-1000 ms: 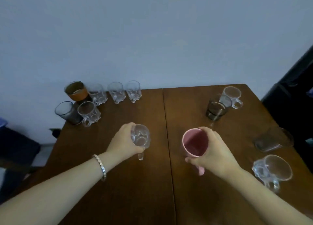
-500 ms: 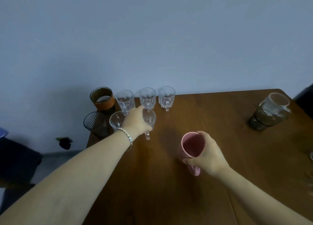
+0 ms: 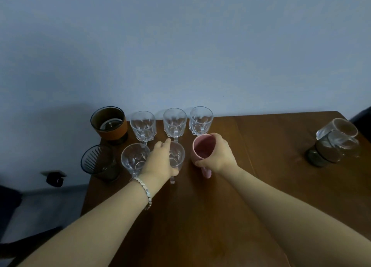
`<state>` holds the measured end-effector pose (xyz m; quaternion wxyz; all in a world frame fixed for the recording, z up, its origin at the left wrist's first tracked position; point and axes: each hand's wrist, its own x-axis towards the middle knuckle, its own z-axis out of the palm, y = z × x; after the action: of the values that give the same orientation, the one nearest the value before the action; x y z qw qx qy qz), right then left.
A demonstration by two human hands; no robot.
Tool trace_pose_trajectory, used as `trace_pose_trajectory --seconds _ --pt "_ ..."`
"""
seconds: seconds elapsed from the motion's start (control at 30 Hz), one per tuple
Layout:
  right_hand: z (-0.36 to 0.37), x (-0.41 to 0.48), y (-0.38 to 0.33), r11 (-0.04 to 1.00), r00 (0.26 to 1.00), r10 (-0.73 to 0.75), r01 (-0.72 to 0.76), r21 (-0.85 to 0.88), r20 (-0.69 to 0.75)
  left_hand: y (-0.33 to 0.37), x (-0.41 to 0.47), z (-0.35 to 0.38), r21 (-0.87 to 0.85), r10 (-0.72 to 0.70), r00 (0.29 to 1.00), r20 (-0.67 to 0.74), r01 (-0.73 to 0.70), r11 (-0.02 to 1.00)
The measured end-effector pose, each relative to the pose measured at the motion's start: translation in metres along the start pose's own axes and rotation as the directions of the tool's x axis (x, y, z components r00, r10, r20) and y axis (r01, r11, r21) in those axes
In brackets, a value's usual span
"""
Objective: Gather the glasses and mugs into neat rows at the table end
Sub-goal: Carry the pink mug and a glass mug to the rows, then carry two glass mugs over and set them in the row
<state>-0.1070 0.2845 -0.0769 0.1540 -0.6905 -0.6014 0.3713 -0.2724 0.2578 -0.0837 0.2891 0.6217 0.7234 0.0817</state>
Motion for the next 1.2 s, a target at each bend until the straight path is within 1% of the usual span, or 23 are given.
trace_pose_trajectory --seconds 0.13,0.27,0.33,0.43,0.5,0.53,0.6,0.63,0.7,0.83,0.93,1.0,1.07,1.1,1.13,1.2 --pt "-0.001 -0.001 -0.001 1.0 0.999 -0.006 0.006 -0.003 0.031 0.004 0.005 0.003 -0.045 -0.009 1.0 0.003 0.009 0.999" --pt "-0.011 -0.023 0.011 0.999 0.992 0.052 -0.052 -0.002 0.118 0.007 0.006 0.006 -0.044 -0.014 0.999 0.029 0.016 0.999" --pt "-0.02 -0.042 0.027 0.995 0.979 0.088 -0.078 -0.058 0.183 0.013 -0.001 0.007 0.06 -0.038 0.999 0.005 0.037 0.997" --pt "-0.045 -0.082 0.055 0.968 0.93 0.134 -0.049 -0.246 0.342 0.032 -0.028 0.009 0.244 -0.004 0.995 -0.104 0.029 0.969" --pt "-0.064 -0.115 0.076 0.93 0.888 0.145 0.029 -0.367 0.437 0.052 -0.052 0.013 0.323 0.092 0.989 -0.115 -0.051 0.945" --pt "-0.074 -0.131 0.088 0.906 0.877 0.141 0.072 -0.416 0.46 0.062 -0.065 0.016 0.349 0.154 0.985 -0.082 -0.116 0.93" --pt "-0.094 -0.161 0.113 0.877 0.868 0.152 0.103 -0.47 0.473 0.085 -0.091 0.023 0.344 0.26 0.964 0.05 -0.261 0.902" --pt "-0.106 -0.175 0.127 0.875 0.871 0.158 0.095 -0.475 0.466 0.098 -0.104 0.027 0.344 0.285 0.95 0.126 -0.311 0.886" --pt "-0.132 -0.205 0.154 0.88 0.889 0.161 0.067 -0.47 0.429 0.124 -0.132 0.039 0.341 0.287 0.928 0.236 -0.355 0.87" --pt "-0.196 -0.257 0.211 0.918 0.943 0.154 -0.026 -0.396 0.296 0.172 -0.18 0.075 0.222 0.277 0.905 0.323 -0.357 0.907" --pt "-0.245 -0.283 0.259 0.94 0.976 0.153 -0.096 -0.326 0.153 0.201 -0.212 0.109 0.135 0.255 0.891 0.375 -0.324 0.936" --pt "-0.271 -0.291 0.296 0.938 0.983 0.181 -0.162 -0.305 0.033 0.219 -0.232 0.131 0.1 0.238 0.89 0.389 -0.298 0.949" --pt "-0.293 -0.295 0.334 0.915 0.962 0.253 -0.273 -0.298 -0.105 0.24 -0.251 0.153 0.083 0.225 0.887 0.403 -0.28 0.956" --pt "-0.299 -0.296 0.35 0.889 0.938 0.31 -0.344 -0.303 -0.156 0.249 -0.259 0.162 0.08 0.218 0.886 0.408 -0.273 0.959" --pt "-0.302 -0.295 0.364 0.854 0.909 0.375 -0.414 -0.315 -0.18 0.256 -0.265 0.169 0.077 0.212 0.887 0.411 -0.266 0.961" --pt "-0.303 -0.295 0.39 0.786 0.853 0.495 -0.52 -0.336 -0.162 0.27 -0.274 0.184 0.066 0.203 0.893 0.401 -0.249 0.966"
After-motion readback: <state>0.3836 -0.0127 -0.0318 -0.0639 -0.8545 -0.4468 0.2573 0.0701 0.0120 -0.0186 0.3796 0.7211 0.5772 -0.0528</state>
